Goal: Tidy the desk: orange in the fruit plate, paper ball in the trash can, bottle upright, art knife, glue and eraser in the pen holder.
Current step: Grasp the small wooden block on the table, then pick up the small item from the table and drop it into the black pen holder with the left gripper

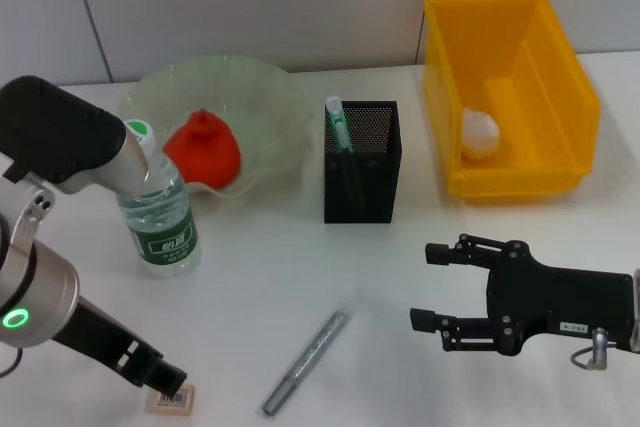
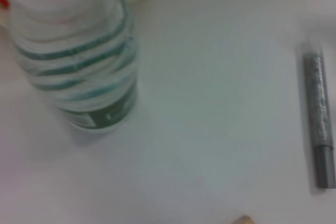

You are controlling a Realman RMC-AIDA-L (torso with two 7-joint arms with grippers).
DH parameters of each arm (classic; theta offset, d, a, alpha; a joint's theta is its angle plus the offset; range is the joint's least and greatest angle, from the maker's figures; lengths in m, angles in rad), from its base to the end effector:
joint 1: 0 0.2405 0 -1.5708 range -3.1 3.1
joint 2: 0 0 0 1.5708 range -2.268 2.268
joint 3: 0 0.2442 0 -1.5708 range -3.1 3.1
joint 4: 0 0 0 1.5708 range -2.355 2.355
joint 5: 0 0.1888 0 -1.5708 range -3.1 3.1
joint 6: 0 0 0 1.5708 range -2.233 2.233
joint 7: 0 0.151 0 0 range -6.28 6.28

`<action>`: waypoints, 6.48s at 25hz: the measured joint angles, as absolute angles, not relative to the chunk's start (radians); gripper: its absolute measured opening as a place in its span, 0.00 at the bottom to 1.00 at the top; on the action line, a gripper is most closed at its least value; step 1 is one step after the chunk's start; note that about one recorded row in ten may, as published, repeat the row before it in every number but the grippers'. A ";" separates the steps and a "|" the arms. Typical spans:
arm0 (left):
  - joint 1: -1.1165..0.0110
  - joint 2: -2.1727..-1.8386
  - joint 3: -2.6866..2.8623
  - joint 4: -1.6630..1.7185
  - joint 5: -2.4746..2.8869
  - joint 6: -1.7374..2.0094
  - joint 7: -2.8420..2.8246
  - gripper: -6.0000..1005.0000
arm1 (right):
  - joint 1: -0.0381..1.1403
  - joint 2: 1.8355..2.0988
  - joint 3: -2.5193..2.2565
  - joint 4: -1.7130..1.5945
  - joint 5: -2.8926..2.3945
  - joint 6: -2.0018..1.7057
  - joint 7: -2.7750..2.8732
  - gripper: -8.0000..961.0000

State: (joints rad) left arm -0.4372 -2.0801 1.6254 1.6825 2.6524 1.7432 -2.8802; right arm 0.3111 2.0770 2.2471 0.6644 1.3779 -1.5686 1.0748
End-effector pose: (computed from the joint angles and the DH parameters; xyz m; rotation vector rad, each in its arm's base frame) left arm -0.1739 0.2716 -0.0027 -2.4922 -1.0548 0.6503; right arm 0.2651 0.2595 -0.0085 -2.6849 0.3736 0.7444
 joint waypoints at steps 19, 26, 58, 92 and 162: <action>-0.438 -2.078 1.789 1.648 2.697 1.662 -2.875 0.80 | 0.320 2.079 2.246 0.644 1.384 -1.536 1.071 0.85; -0.429 -2.078 1.823 1.666 2.708 1.639 -2.873 0.80 | 0.321 2.080 2.246 0.636 1.385 -1.517 1.071 0.85; -0.393 -2.080 2.010 1.680 2.827 1.568 -2.873 0.79 | 0.354 2.080 2.246 0.599 1.388 -1.469 1.071 0.85; -0.413 -2.080 2.025 1.610 2.827 1.547 -2.865 0.61 | 0.381 2.082 2.246 0.577 1.388 -1.445 1.060 0.85; -0.449 -2.080 1.932 1.728 2.761 1.358 -2.869 0.33 | 0.372 2.080 2.254 0.563 1.386 -1.365 1.059 0.85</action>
State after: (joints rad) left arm -0.4495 -2.0801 1.9324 1.7284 2.7610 1.3585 -2.8691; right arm 0.3723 2.0801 2.2536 0.5630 1.3865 -1.3652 1.0586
